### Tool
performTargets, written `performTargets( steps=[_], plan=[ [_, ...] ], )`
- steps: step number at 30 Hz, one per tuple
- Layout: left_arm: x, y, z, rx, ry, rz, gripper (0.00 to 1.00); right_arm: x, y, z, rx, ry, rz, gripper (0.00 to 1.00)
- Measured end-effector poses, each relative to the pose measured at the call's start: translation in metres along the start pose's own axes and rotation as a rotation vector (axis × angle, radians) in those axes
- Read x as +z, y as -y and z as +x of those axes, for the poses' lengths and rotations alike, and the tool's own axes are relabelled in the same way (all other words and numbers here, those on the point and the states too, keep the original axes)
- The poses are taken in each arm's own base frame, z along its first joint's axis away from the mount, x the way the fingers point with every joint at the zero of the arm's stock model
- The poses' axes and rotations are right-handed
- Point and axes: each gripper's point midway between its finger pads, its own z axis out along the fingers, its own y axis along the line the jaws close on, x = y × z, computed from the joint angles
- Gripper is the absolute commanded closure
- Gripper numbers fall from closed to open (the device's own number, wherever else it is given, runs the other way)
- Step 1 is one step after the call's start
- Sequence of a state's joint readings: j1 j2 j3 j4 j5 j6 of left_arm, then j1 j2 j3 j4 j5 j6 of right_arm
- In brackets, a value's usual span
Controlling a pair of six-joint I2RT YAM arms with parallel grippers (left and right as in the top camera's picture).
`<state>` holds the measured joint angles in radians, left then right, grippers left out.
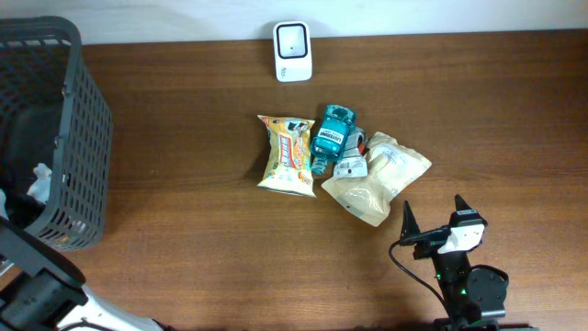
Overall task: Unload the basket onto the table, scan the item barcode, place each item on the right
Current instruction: 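Grasp the orange Kleenex tissue pack in the basket with left gripper, then carry the Kleenex pack to the table beside the mouthwash bottle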
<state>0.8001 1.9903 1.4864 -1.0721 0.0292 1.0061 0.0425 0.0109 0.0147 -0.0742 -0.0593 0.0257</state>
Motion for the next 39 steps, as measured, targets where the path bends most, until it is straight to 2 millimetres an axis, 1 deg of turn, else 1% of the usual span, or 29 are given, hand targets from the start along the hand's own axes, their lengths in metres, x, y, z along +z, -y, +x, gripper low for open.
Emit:
performTargets(
  steps=[2,3,4,7,9,11,12,14,15,17,19,21,23,25,28,30,31,32,33,34,35,36,37,39],
  plan=[
    [0.0,0.0,0.0,-0.004,0.0,0.0,0.86,0.0,0.0,0.0,0.0,0.0,0.0,0.02],
    [0.0,0.0,0.0,-0.004,0.0,0.0,0.94,0.0,0.0,0.0,0.001,0.0,0.0,0.02],
    [0.0,0.0,0.0,-0.004,0.0,0.0,1.0,0.0,0.0,0.0,0.001,0.0,0.0,0.02],
    [0.0,-0.002,-0.001,-0.005,0.006,-0.01,1.0,0.0,0.0,0.0,0.0,0.0,0.0,0.02],
    [-0.002,-0.008,-0.005,-0.035,0.019,-0.03,1.0,0.0,0.0,0.0,0.0,0.0,0.0,0.02],
    [-0.01,-0.023,-0.014,-0.093,0.054,-0.083,1.0,0.0,0.0,0.0,0.0,0.0,0.0,0.02],
    [-0.018,-0.032,-0.02,-0.141,0.074,-0.11,1.0,0.0,0.0,0.0,0.0,0.0,0.0,0.02],
    [-0.039,-0.051,-0.032,-0.214,0.126,-0.168,1.0,0.0,0.0,0.0,0.0,0.0,0.0,0.02],
    [-0.054,-0.061,-0.04,-0.265,0.165,-0.197,1.0,0.0,0.0,0.0,0.0,0.0,0.0,0.02],
    [-0.092,-0.079,-0.06,-0.349,0.276,-0.243,1.0,0.0,0.0,0.0,0.001,0.0,0.0,0.02],
    [-0.139,-0.09,-0.086,-0.418,0.439,-0.256,1.0,0.0,0.0,0.0,0.0,0.0,0.0,0.02],
    [-0.185,-0.089,-0.112,-0.473,0.617,-0.21,1.0,0.0,0.0,0.0,0.0,0.0,0.0,0.02],
    [-0.22,-0.083,-0.131,-0.523,0.755,-0.139,1.0,0.0,0.0,0.0,0.0,0.0,0.0,0.02],
    [-0.257,-0.072,-0.147,-0.57,0.89,-0.039,1.0,0.0,0.0,0.0,0.0,0.0,0.0,0.02],
    [-0.307,-0.041,-0.163,-0.602,1.042,0.166,1.0,0.0,0.0,0.0,0.0,0.0,0.0,0.02],
    [-0.338,-0.013,-0.171,-0.596,1.107,0.325,1.0,0.0,0.0,0.0,0.0,0.0,0.0,0.02],
    [-0.349,0.002,-0.174,-0.585,1.122,0.391,1.0,0.0,0.0,0.0,0.0,0.0,0.0,0.02],
    [-0.36,0.025,-0.181,-0.559,1.123,0.485,1.0,0.0,0.0,0.0,0.0,0.0,0.0,0.02],
    [-0.363,0.042,-0.188,-0.54,1.11,0.542,1.0,0.0,0.0,0.0,0.0,0.0,0.0,0.02],
    [-0.364,0.054,-0.193,-0.528,1.096,0.582,1.0,0.0,0.0,0.0,0.0,0.0,0.0,0.02],
    [-0.364,0.072,-0.203,-0.5,1.075,0.629,1.0,0.0,0.0,0.0,0.0,0.0,0.0,0.02],
    [-0.364,0.096,-0.215,-0.46,1.049,0.68,1.0,0.0,0.0,0.0,0.0,0.0,0.0,0.02],
    [-0.364,0.113,-0.224,-0.43,1.03,0.709,1.0,0.0,0.0,0.0,0.001,0.0,0.0,0.02],
    [-0.363,0.162,-0.243,-0.344,0.976,0.775,1.0,0.0,0.0,0.0,0.001,0.0,0.0,0.01]
  ],
)
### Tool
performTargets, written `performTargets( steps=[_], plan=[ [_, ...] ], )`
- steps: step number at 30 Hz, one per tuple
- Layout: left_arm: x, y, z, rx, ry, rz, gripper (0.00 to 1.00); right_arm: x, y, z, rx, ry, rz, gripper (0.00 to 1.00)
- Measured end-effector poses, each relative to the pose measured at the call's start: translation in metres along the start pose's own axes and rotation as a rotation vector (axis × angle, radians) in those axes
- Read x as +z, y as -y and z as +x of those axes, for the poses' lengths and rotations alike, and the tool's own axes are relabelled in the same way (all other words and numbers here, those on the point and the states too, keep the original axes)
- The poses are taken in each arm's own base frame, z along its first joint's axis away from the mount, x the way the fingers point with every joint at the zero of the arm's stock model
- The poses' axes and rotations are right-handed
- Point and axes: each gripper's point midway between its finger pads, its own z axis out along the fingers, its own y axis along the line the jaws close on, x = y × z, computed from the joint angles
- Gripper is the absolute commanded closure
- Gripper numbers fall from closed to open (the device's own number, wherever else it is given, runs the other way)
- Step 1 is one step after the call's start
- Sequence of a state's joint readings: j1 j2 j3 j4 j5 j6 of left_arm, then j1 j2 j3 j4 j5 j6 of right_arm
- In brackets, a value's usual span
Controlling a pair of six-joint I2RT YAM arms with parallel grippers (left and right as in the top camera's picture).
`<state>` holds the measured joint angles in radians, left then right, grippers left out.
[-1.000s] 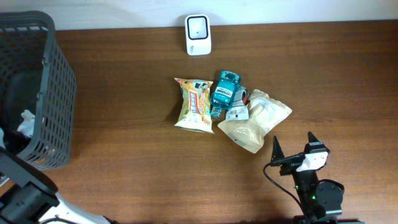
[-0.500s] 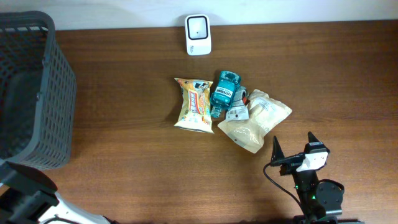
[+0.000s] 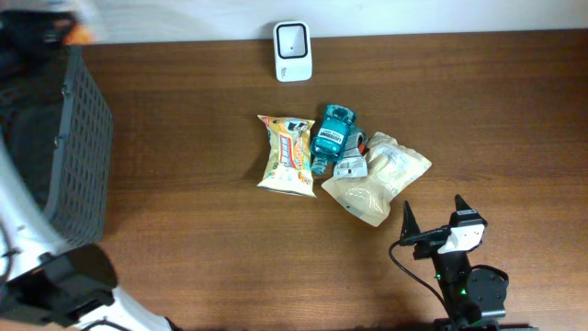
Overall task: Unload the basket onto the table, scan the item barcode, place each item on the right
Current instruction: 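Carry the Kleenex pack to the table beside the mouthwash bottle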
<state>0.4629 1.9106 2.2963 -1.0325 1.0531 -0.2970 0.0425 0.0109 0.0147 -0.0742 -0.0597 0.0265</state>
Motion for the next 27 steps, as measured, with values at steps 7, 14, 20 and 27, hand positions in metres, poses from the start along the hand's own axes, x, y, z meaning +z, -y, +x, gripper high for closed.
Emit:
performTargets(
  steps=[7,14,20,27],
  plan=[
    [0.098,0.041,0.121,-0.034,-0.342,-0.21,1.0,0.0,0.0,0.0,0.0,0.0,0.0,0.02],
    [0.17,0.055,0.259,0.203,-0.609,-0.407,1.0,0.0,0.0,0.0,0.0,0.0,0.0,0.02],
    [0.234,0.048,0.347,0.359,-0.674,-0.385,0.94,0.0,0.0,0.0,0.0,0.0,0.0,0.02],
    [0.271,0.006,0.389,0.478,-0.66,-0.514,0.19,0.0,0.0,0.0,-0.001,0.0,0.0,0.02]
  ],
)
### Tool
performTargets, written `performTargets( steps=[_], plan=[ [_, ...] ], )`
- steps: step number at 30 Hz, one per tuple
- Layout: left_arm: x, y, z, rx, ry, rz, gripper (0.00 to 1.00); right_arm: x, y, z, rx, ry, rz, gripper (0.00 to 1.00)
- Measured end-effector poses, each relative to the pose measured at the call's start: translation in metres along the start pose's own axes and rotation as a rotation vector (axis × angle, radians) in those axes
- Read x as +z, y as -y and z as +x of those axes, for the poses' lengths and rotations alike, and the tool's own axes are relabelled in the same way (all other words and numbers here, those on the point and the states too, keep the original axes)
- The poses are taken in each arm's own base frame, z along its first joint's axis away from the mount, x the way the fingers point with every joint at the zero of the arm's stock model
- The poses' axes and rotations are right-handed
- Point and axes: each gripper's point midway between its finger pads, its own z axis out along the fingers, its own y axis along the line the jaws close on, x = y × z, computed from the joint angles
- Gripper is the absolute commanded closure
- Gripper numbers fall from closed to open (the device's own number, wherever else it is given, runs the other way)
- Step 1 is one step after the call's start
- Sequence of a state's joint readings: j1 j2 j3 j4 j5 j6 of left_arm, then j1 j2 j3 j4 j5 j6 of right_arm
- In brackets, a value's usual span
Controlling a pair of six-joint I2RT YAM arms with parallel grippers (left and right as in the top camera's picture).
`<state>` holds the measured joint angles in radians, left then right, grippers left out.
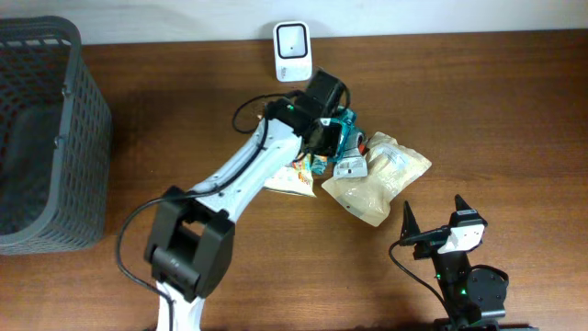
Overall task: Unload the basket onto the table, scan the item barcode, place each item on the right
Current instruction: 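Carry the Kleenex pack to the table beside the mouthwash bottle, then release the Kleenex pack and raise the left gripper to the left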
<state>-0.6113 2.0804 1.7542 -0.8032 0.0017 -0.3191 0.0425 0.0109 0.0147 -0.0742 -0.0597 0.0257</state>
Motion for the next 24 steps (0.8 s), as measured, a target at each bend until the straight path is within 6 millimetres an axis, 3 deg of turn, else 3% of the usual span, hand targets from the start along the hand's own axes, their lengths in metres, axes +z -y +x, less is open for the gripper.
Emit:
performTargets(
  steps=[3,9,13,15,20,22,24],
  plan=[
    [0.005,-0.007,0.001,-0.001,-0.002,-0.036,0.0,0.0,0.0,0.0,0.0,0.0,0.001,0.02],
    [0.001,-0.015,-0.005,-0.008,0.017,-0.074,0.01,0.0,0.0,0.0,0.0,0.0,0.0,0.02],
    [-0.021,-0.02,-0.024,-0.026,0.059,-0.078,0.01,0.0,0.0,0.0,0.001,0.0,0.0,0.01],
    [-0.041,-0.026,-0.035,-0.041,0.093,-0.078,0.01,0.0,0.0,0.0,0.0,0.0,0.0,0.02],
    [-0.133,-0.048,-0.042,-0.09,0.18,-0.082,0.01,0.0,0.0,0.0,0.0,0.0,0.0,0.01],
    [-0.168,-0.061,-0.029,-0.11,0.173,-0.097,0.01,0.0,0.0,0.0,0.0,0.0,0.0,0.02],
    [-0.191,-0.076,-0.003,-0.129,0.11,-0.131,0.01,0.0,0.0,0.0,0.0,0.0,0.0,0.02]
  ],
)
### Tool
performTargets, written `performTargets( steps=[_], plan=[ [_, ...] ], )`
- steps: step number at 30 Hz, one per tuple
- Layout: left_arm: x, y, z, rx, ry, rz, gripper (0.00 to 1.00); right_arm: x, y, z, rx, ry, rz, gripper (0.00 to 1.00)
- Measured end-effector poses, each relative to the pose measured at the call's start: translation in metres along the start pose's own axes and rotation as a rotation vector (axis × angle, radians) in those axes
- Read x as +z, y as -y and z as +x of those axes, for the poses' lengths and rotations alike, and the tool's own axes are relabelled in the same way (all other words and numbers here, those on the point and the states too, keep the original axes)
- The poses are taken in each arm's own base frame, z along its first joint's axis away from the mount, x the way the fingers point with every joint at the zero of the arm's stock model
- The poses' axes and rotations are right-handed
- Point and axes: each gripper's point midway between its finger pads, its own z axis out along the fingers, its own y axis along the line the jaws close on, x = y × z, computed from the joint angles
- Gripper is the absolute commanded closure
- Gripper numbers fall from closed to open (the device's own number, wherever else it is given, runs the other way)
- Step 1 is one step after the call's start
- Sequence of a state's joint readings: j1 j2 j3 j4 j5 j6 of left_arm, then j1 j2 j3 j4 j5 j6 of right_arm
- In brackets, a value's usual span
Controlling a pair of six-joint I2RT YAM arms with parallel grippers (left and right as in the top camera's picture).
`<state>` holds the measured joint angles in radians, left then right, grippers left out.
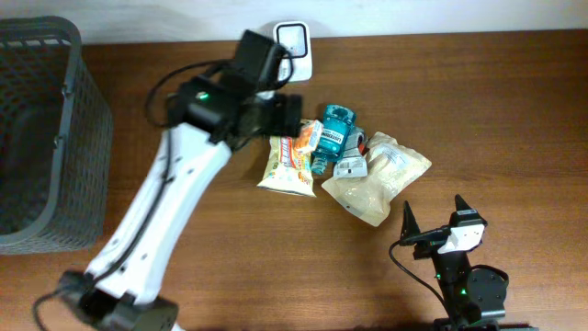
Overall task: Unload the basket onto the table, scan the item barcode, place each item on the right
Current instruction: 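Release the Kleenex pack and raise the left gripper to the left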
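Observation:
A yellow-orange snack bag [287,165] lies flat in the middle of the table. My left gripper [287,114] hangs at the bag's top edge and hides it, and its dark fingers do not show whether they are closed on the bag. Just behind the left arm stands the white scanner [299,41], partly covered. Beside the bag lie a teal bottle [333,133], a small grey-white packet [349,165] and a beige pouch [377,179]. My right gripper [432,221] rests open near the front edge, holding nothing.
A dark mesh basket [83,119] stands at the left edge of the table. The left arm [175,193] stretches diagonally from the front left across the table towards the pile.
The left gripper was over the teal bottle and the bag's top right corner. It now sits further left at the bag's top edge, and the arm's elbow has swung left. The right arm is unchanged.
At first the left arm was down by the basket at the left edge. It then rose beside the basket, blurred. Later it reached across to the pile over the teal bottle, and now its gripper is at the top of the snack bag. The items lie where they were.

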<state>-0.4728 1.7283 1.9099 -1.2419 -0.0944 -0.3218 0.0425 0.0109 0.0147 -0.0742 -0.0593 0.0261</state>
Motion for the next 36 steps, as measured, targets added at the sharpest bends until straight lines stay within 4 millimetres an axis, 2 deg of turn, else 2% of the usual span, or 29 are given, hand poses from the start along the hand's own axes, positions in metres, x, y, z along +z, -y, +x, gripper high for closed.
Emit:
performTargets(
  steps=[2,5,6,13,18,21,24,27,29,31,36],
  plan=[
    [-0.011,-0.018,0.017,-0.01,-0.054,-0.048,0.01,0.0,0.0,0.0,0.0,0.0,0.0,0.02],
    [-0.016,-0.046,0.04,-0.035,-0.147,-0.162,0.01,0.0,0.0,0.0,0.0,0.0,0.0,0.02],
    [-0.019,-0.061,0.047,-0.073,-0.172,-0.224,0.01,0.0,0.0,0.0,0.0,0.0,0.0,0.02],
    [-0.027,-0.128,0.047,-0.34,-0.161,-0.393,0.01,0.0,0.0,0.0,0.0,0.0,0.0,0.02],
    [-0.028,-0.134,0.049,-0.378,-0.164,-0.404,0.01,0.0,0.0,0.0,0.0,0.0,0.0,0.02],
    [-0.026,-0.138,0.043,-0.42,-0.135,-0.399,0.01,0.0,0.0,0.0,0.0,0.0,0.0,0.02],
    [-0.024,-0.156,0.034,-0.522,-0.101,-0.372,0.01,0.0,0.0,0.0,0.0,0.0,0.0,0.02],
    [-0.025,-0.174,0.037,-0.603,-0.111,-0.358,0.01,0.0,0.0,0.0,0.0,0.001,0.0,0.02],
    [-0.025,-0.176,0.037,-0.624,-0.115,-0.345,0.01,0.0,-0.001,-0.003,0.008,0.014,-0.006,0.02],
    [-0.024,-0.173,0.037,-0.626,-0.12,-0.331,0.01,-0.001,-0.01,-0.016,0.05,0.062,-0.057,0.02],
    [-0.023,-0.169,0.037,-0.629,-0.125,-0.312,0.01,-0.011,-0.05,-0.042,0.21,0.138,-0.311,0.02]
  ],
)
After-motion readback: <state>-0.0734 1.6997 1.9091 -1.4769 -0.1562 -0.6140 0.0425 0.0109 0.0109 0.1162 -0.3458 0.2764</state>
